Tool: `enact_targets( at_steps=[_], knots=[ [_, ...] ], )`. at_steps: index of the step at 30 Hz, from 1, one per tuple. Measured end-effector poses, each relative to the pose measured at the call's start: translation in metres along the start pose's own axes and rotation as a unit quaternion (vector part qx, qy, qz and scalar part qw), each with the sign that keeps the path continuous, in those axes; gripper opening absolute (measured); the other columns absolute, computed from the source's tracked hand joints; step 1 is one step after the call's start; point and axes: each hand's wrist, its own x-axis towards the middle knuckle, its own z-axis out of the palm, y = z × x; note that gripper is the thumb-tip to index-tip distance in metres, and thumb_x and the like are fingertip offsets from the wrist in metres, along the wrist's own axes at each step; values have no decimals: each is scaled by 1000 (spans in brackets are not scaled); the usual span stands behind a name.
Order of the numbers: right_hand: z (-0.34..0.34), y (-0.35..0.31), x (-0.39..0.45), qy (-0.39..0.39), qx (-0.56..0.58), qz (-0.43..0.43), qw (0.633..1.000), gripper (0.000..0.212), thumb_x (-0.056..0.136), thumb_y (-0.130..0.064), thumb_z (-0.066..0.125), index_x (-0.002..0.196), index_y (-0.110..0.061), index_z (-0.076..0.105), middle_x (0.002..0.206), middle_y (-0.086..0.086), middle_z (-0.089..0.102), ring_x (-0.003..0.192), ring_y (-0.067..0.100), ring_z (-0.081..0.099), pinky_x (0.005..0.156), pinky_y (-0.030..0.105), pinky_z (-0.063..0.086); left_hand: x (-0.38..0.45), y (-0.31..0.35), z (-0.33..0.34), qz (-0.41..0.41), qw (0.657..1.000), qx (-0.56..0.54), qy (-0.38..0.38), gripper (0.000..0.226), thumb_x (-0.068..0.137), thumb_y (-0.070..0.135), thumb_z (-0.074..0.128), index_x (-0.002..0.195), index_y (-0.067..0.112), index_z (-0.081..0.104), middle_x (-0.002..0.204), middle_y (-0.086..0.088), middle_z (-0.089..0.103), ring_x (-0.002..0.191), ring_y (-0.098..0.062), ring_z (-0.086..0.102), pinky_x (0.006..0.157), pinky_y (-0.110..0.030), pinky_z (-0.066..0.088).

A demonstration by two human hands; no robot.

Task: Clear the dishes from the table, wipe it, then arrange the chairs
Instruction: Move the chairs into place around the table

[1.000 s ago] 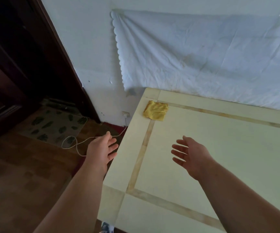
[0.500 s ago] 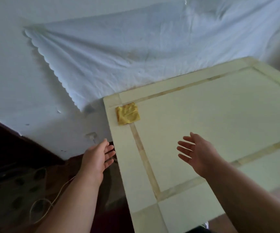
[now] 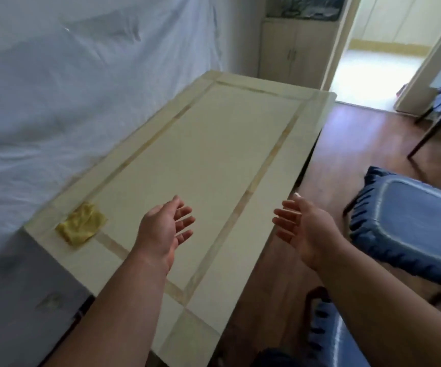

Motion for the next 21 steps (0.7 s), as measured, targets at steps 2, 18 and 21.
enact_targets(
  at_steps=[2, 18, 21],
  knots=[
    [-45, -4, -8, 27, 17, -18, 999, 41, 111, -44, 54, 122, -6, 68, 116, 16, 73, 105, 31, 70, 94, 48, 55, -8, -11, 36, -2, 999, 24, -42, 32, 107, 41, 61, 117, 11, 69, 118, -13, 77, 107, -32, 76, 86, -49, 60],
    [-213, -10, -69, 112, 83, -54, 989, 40, 110, -45, 57, 117, -9, 71, 111, 14, 76, 99, 29, 72, 83, 46, 56, -112, -81, 185, -4, 984, 67, -163, 37, 110, 38, 56, 125, 5, 64, 127, -18, 73, 114, -39, 72, 101, -57, 55],
    [-234, -10, -94, 131, 84, -56, 986, 42, 109, -46, 58, 120, -7, 71, 111, 14, 76, 99, 30, 71, 86, 47, 57, -135, -94, 189, -21, 983, 65, -171, 36, 110, 38, 57, 123, 6, 64, 122, -18, 72, 104, -34, 70, 89, -50, 52]
  ],
)
